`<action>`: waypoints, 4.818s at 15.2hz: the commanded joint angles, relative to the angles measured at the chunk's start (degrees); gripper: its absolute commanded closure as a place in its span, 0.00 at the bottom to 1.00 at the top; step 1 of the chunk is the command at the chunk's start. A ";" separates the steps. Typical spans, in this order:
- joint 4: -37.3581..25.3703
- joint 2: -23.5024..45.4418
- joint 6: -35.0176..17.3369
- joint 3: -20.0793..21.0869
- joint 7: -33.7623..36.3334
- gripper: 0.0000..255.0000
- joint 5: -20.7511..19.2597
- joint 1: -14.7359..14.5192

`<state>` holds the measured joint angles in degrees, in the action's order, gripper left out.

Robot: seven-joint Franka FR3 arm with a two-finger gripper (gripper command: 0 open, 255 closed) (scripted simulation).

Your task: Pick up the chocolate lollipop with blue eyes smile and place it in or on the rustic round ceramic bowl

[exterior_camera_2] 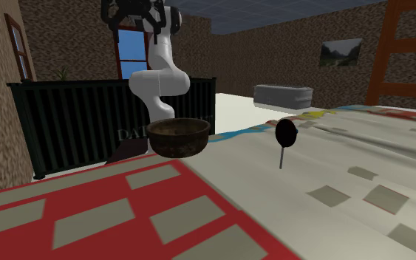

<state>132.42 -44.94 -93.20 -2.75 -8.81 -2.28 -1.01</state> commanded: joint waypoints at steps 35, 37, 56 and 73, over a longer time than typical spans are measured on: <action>-17.27 47.83 -30.29 24.97 32.48 0.00 2.54 -9.85; -16.55 48.58 -31.70 24.99 32.72 0.00 2.19 -9.93; -15.39 50.02 -34.20 24.99 33.21 1.00 1.49 -10.08; -23.05 46.38 -23.16 24.97 32.24 1.00 3.14 -9.78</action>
<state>109.86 1.69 -117.11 22.24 23.52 0.74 -10.84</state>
